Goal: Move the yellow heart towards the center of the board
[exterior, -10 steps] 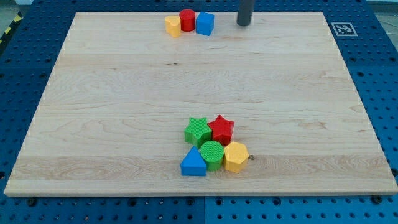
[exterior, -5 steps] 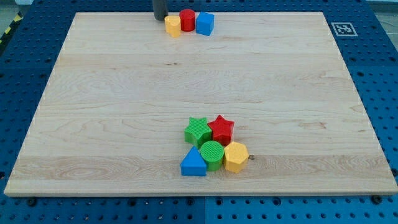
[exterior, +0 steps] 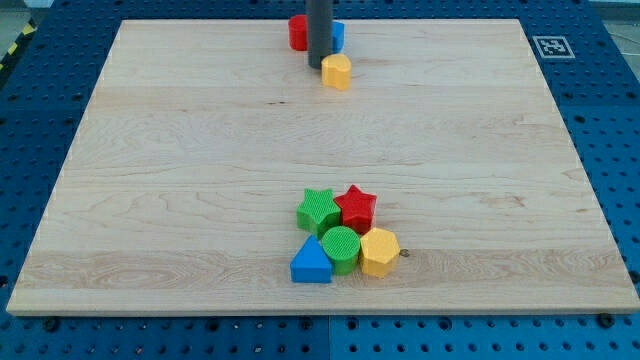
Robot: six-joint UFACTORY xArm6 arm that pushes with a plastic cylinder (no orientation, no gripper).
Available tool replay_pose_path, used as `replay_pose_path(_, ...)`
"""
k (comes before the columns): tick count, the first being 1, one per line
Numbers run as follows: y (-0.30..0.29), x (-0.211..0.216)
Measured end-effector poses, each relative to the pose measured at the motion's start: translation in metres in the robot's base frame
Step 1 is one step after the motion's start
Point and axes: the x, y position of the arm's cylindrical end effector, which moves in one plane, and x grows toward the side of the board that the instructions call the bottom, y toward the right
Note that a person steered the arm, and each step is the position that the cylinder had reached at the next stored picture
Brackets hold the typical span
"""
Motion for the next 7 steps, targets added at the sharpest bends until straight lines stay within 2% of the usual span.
replay_pose_path(3,0.043,0.019)
replay_pose_path(4,0.051,0.046)
replay_pose_path(5,0.069,0.046)
replay_pose_path(7,0.133,0.051)
